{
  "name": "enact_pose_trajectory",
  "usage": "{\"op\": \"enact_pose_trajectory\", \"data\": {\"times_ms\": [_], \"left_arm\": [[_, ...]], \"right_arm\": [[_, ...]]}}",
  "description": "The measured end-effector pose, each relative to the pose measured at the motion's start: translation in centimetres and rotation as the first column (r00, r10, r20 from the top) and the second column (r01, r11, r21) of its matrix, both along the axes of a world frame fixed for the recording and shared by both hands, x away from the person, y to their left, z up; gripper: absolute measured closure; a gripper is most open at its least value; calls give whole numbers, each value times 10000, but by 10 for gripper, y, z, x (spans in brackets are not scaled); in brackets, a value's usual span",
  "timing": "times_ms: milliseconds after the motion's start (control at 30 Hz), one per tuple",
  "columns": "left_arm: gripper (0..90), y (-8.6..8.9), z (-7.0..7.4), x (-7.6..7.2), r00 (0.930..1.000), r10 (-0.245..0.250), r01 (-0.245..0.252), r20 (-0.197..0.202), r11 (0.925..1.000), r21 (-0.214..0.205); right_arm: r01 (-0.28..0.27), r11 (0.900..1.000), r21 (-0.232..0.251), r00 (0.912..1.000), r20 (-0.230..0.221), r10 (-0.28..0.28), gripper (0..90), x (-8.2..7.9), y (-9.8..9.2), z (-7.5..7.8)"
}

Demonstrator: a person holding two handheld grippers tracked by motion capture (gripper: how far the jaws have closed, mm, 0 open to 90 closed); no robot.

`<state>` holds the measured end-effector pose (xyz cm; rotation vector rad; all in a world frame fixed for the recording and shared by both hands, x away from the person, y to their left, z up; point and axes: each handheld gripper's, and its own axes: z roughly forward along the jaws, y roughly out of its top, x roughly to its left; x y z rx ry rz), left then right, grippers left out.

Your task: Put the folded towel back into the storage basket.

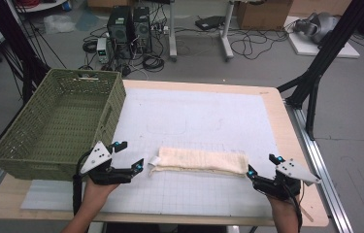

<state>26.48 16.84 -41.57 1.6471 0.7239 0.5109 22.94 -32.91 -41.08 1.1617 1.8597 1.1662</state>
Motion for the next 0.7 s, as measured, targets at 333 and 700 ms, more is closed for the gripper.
{"op": "enact_pose_trajectory", "data": {"times_ms": [333,700], "left_arm": [[154,0,1,-1,10000,7,-7,56,10000,-19],[154,-1,0,1,10000,-30,30,-1,10000,20]], "right_arm": [[24,9999,138,9999,-156,-22,163,-2,0,2],[-88,9999,-58,9998,-176,87,163,-1,1,0]]}}
